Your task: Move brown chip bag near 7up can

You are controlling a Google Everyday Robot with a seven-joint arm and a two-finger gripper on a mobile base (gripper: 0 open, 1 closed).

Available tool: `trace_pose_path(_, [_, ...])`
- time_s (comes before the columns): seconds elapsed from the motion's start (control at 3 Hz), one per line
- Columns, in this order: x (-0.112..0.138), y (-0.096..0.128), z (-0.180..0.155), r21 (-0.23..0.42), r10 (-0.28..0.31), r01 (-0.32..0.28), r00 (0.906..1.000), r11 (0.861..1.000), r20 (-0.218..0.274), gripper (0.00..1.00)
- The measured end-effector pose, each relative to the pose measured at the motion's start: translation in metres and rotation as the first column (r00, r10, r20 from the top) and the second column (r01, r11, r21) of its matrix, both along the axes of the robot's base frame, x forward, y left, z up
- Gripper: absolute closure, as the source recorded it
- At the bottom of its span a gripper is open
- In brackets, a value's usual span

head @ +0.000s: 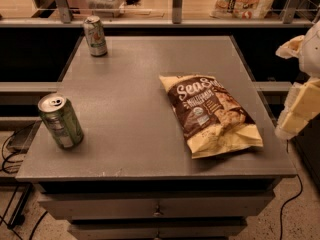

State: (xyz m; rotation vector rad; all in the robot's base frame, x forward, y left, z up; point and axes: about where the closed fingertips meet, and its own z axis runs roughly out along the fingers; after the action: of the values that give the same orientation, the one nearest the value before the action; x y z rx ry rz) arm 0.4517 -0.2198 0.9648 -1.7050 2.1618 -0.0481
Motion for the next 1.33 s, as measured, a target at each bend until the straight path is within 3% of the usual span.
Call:
trace_pose_path(0.33, [0.024,0.007,-0.017,0.057,-0.009,0.007,0.9989,0.998,0.045,0.0])
trace_pose_path(0.67, [0.047,0.014,-0.038,0.113,-0.039,0.034,0.9981,0.993,0.048,0.0])
trace_pose_path(1.33, [0.076,0.035,-0.099,0.164,-0.053,0.062,0.9967,0.984,-0.061,0.0])
